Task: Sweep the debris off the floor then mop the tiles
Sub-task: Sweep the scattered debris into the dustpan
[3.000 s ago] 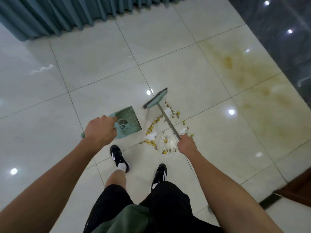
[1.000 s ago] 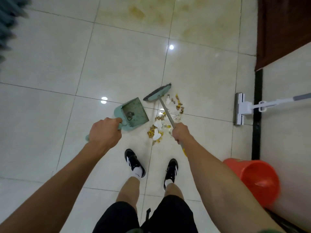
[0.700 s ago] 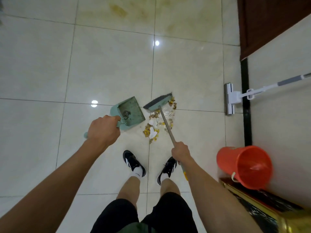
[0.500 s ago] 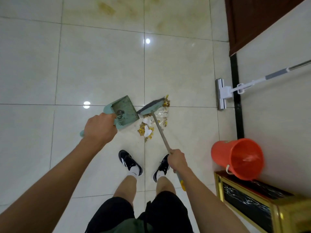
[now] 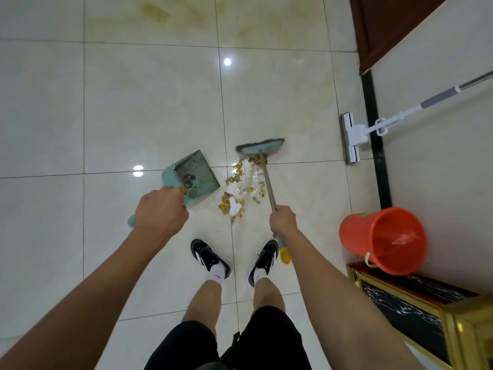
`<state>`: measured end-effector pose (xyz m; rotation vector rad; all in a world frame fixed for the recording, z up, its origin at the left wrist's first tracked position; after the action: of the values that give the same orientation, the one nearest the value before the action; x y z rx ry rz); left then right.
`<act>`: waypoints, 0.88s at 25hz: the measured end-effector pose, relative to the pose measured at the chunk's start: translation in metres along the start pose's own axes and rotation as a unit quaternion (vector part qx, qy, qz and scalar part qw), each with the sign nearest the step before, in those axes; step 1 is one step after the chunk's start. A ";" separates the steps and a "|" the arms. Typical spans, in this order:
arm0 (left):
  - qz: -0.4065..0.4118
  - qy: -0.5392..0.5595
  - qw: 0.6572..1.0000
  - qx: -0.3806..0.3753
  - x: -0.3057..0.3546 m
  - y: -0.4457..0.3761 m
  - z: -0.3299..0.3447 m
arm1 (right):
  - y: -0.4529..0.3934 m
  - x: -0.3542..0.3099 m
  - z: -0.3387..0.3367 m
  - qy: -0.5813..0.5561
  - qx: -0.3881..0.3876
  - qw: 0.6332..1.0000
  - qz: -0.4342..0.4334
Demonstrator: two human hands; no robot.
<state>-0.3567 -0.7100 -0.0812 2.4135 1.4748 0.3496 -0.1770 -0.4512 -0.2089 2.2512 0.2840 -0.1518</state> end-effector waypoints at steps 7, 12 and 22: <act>0.014 -0.022 1.000 -0.002 0.012 0.009 -0.002 | 0.043 0.046 0.040 -0.019 -0.026 0.999 0.035; 0.019 -0.013 1.000 0.009 0.007 0.026 -0.002 | 0.087 0.084 0.060 -0.033 -0.059 0.996 0.054; -0.110 0.042 0.991 0.058 -0.031 0.138 0.004 | 0.102 0.113 0.007 0.011 -0.041 0.997 -0.066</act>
<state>-0.2558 -0.7981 -0.0361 2.3151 1.8253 0.3289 -0.0418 -0.5026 -0.1611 2.1547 0.4425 -0.1825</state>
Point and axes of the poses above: each hand's wrist, its own y-axis away from the middle knuckle, its own z-axis out of the palm, x = y × z, the point moved 7 cm from there along -y, towards the middle knuckle, and after that the axes turned 6 degrees about x, right-handed, at the moved point
